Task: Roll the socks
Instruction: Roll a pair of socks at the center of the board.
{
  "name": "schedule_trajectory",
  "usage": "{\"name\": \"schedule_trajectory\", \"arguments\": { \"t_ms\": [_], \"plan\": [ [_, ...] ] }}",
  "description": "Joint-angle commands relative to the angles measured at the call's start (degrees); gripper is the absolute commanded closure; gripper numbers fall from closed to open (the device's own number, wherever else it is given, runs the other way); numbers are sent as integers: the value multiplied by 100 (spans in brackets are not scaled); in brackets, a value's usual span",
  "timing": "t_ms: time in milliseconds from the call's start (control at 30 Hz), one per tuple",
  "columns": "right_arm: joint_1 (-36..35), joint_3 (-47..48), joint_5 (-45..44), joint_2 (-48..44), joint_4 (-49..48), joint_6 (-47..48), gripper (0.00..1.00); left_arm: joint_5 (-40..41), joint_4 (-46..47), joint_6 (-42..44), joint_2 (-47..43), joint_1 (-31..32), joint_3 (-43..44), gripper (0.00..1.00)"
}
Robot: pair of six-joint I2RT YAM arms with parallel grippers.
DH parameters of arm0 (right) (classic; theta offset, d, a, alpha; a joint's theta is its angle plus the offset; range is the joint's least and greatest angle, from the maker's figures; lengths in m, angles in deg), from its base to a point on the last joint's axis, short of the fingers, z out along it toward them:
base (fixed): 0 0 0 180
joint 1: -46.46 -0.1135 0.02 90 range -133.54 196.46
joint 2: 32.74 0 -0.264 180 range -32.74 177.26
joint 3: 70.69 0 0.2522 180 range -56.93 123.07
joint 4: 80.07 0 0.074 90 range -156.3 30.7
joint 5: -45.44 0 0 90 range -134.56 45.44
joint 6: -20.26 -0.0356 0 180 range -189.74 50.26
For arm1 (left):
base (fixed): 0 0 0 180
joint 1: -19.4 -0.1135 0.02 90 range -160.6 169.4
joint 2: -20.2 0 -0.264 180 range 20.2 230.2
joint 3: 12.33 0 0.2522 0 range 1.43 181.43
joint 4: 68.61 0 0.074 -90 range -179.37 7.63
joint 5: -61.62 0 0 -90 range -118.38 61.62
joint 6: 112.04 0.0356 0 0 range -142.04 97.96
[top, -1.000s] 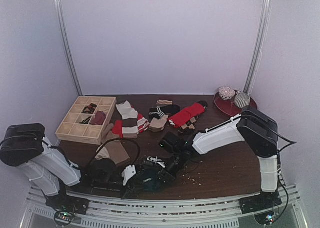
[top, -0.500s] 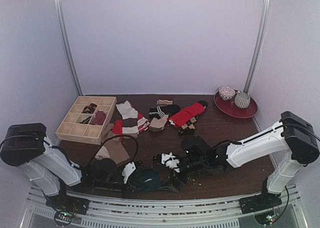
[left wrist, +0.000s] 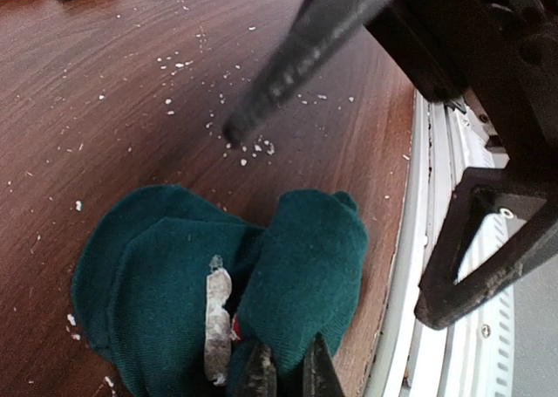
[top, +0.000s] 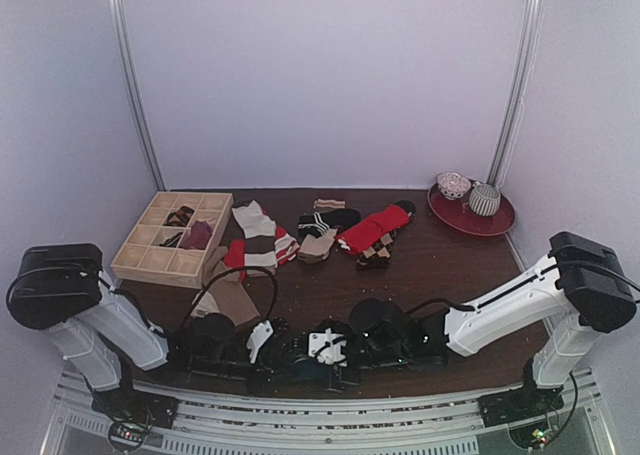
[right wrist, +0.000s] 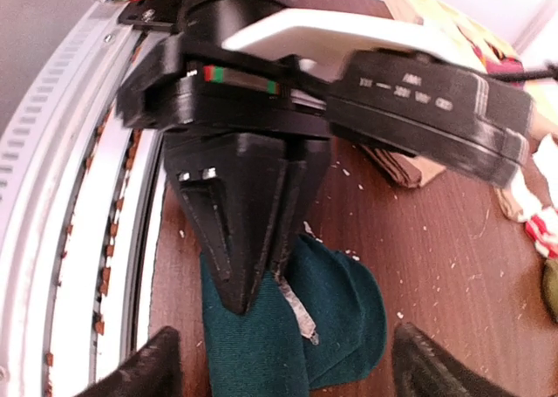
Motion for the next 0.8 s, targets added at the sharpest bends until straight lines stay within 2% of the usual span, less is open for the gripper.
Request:
{"name": "schedule_trajectory", "arguments": {
  "t_ms": [0, 100, 367, 567, 633, 700, 767],
  "plan": [
    [-143, -87, -6, 228, 11, -117, 35, -156, -1018, -92, 164, -27, -192, 100],
    [-167, 34, 147, 412, 231, -96, 43, -179, -1029, -88, 189, -36, -199, 100],
    [-193, 101, -39, 656, 286, -27, 43, -209, -1022, -61, 129, -54, -216, 100],
    [-171, 319, -177, 995, 795, -69, 63, -214, -1108, 152, -56, -54, -162, 100],
    [-148, 264, -223, 1105, 849, -193, 67, -217, -1180, 252, -195, -54, -121, 100],
    [-108, 236, -338, 1219, 878, -310, 70, -259, -1207, 391, -362, -61, -102, 97],
    [-41, 289, -379, 1347, 1043, -502, 72, -256, -1280, 519, -547, -61, -59, 88]
  ]
}}
